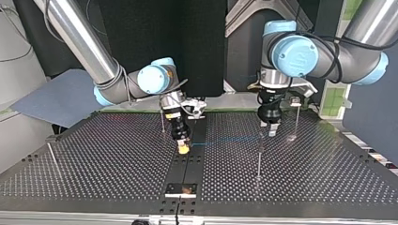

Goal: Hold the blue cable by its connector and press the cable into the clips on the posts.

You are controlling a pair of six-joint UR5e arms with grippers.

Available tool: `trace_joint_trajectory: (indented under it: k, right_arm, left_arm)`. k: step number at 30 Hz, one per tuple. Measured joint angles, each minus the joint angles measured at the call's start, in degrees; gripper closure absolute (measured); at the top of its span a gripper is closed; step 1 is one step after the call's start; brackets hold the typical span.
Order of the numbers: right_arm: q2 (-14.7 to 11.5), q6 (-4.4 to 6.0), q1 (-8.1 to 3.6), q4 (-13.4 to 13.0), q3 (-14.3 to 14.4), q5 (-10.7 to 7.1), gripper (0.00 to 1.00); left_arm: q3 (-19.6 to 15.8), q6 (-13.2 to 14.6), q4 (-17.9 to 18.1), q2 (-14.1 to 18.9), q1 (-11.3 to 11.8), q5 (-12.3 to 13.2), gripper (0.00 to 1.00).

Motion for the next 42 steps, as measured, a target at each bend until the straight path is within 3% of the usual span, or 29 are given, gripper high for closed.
trace_joint_trajectory:
  k: [29,42]
  right_arm:
    - [0.2,0.01,0.4,0.0,0.2,-0.07,1.0]
    - [0.2,-0.04,0.59,0.0,-0.2,-0.16,1.0]
  left_arm:
    - [-1.2,3.8,1.4,0.9,-1.1,-0.1,0.02]
    - [-1.2,9.7,2.9,0.9,-2.1,0.3,0.02]
